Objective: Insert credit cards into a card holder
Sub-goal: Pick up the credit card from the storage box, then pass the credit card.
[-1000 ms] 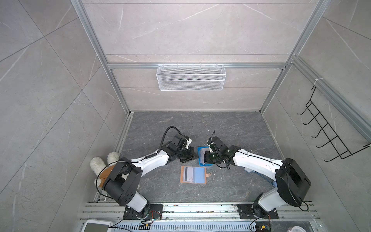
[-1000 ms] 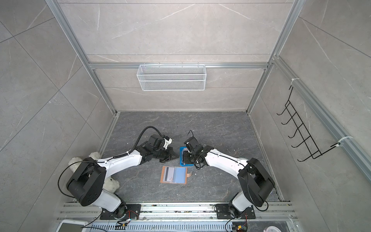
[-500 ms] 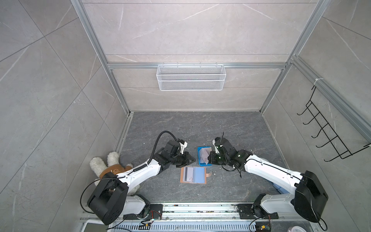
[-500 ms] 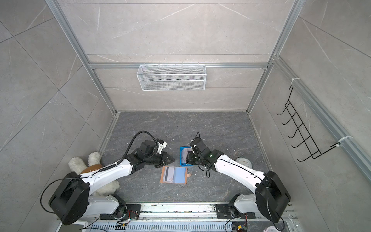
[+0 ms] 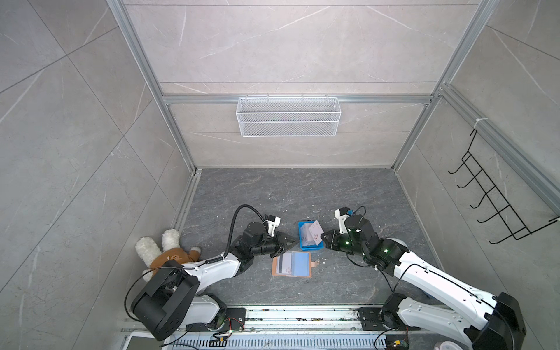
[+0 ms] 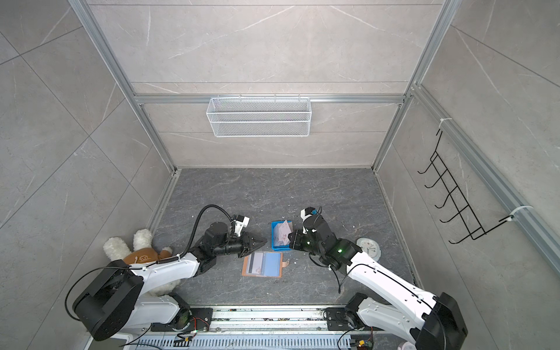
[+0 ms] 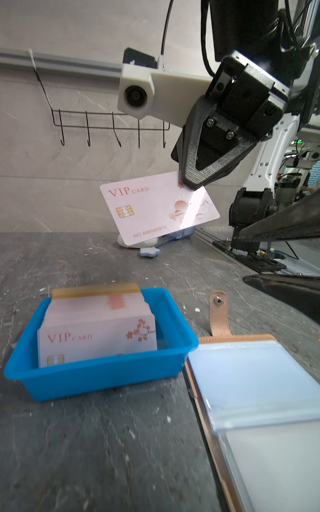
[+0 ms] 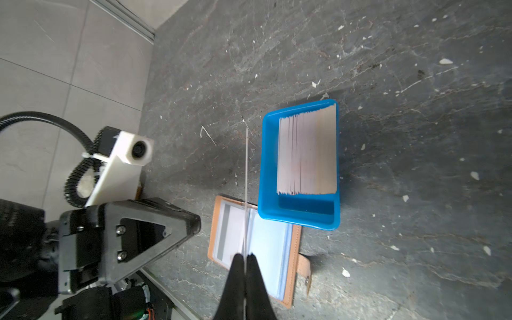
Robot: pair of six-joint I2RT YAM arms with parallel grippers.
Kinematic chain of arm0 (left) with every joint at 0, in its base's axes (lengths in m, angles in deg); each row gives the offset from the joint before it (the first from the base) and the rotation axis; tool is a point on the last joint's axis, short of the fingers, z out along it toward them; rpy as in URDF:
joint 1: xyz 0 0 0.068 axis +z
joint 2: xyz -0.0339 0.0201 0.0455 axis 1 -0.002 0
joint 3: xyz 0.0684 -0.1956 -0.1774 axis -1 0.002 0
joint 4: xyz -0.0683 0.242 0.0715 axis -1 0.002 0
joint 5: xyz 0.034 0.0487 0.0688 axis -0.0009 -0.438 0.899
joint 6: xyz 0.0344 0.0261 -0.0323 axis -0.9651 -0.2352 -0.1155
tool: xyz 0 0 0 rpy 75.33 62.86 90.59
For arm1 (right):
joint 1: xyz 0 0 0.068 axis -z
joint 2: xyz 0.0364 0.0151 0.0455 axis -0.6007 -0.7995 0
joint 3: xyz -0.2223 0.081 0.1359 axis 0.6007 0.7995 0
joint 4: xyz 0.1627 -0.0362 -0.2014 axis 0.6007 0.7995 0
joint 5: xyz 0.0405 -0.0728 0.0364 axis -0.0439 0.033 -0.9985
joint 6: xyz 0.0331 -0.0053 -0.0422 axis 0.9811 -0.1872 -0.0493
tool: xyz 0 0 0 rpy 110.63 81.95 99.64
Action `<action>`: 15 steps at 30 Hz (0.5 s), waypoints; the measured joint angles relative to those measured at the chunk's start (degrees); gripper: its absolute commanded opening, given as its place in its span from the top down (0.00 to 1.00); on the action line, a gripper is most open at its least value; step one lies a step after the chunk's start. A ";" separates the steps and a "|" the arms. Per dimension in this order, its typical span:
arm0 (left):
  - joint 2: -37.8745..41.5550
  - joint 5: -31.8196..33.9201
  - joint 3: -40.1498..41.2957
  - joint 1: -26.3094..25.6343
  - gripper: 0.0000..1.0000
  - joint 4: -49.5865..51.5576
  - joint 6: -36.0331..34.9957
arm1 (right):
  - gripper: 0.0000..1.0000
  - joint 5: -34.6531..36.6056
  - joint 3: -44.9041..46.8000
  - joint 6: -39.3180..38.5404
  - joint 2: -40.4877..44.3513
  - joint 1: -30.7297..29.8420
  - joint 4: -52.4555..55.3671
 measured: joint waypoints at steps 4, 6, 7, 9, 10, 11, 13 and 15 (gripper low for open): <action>-1.29 0.00 0.00 -0.81 0.72 -6.71 2.91 | 1.00 0.02 0.48 1.03 3.78 0.59 -1.20; -2.29 0.00 0.00 -0.98 0.72 -10.01 4.33 | 1.00 0.00 0.70 1.57 5.70 0.92 -2.10; -2.78 0.00 0.00 -1.11 0.72 -11.39 4.94 | 1.00 0.00 0.81 1.68 6.36 1.01 -2.51; -4.00 0.02 0.00 -1.22 0.72 -14.51 6.45 | 1.00 -0.07 1.31 2.19 7.85 1.16 -3.74; -4.44 0.04 0.00 -1.29 0.72 -15.67 7.08 | 1.00 -0.20 1.64 2.51 8.46 1.16 -4.26; -4.72 0.07 0.00 -1.40 0.72 -16.65 7.48 | 1.00 -0.26 1.95 2.75 8.92 1.16 -4.74; -5.16 0.13 0.00 -1.49 0.72 -18.51 8.20 | 1.00 -0.72 2.60 3.17 9.64 1.16 -5.88; -5.62 0.13 -0.04 -1.49 0.72 -20.28 8.92 | 1.00 -1.38 3.21 3.61 9.99 1.16 -7.06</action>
